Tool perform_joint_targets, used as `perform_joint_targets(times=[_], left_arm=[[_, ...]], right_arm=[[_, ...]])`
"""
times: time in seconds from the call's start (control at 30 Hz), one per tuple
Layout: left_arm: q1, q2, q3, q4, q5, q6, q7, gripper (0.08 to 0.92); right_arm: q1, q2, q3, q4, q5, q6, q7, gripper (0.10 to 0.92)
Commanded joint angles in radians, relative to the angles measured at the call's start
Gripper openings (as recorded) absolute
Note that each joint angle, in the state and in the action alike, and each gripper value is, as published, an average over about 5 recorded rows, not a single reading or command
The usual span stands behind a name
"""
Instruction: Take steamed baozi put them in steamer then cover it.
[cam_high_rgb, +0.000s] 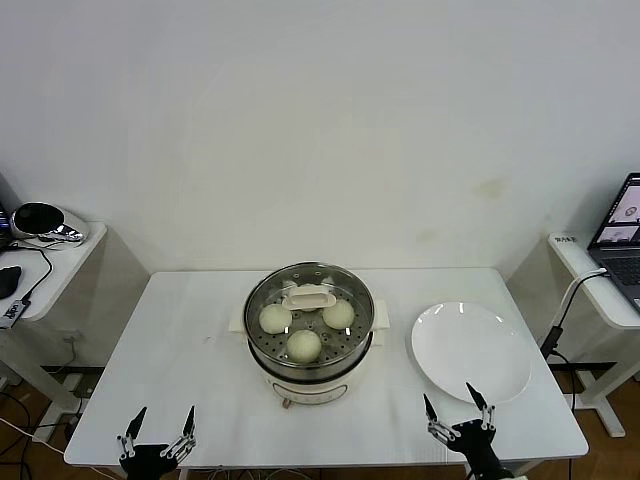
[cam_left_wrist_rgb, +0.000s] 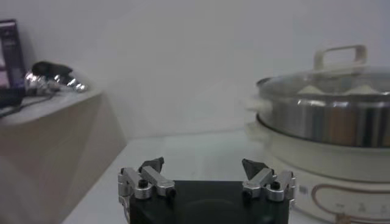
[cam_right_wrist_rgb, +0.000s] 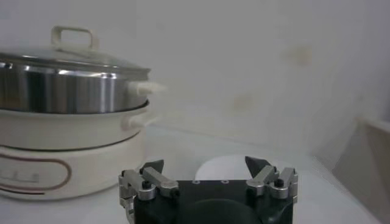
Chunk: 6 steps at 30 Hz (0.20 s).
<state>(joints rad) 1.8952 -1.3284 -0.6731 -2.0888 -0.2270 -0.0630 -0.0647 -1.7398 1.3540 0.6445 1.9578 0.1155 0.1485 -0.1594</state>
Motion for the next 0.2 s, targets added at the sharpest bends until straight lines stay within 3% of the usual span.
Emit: perform_joint_targets(times=[0.03,0.2], left_arm=[[0.023,-0.02,-0.029,0.06,-0.038,-0.022,0.019,0.823],[0.035,-0.017,-0.036,0.071,-0.033,-0.035,0.015,0.823]], right_arm=[[-0.046,-0.026,-0.01,0.063,0.072,-0.033,0.001,0.823],[-0.049,-0.031,-0.013,0.073,0.067,-0.023,0.005,0.823]])
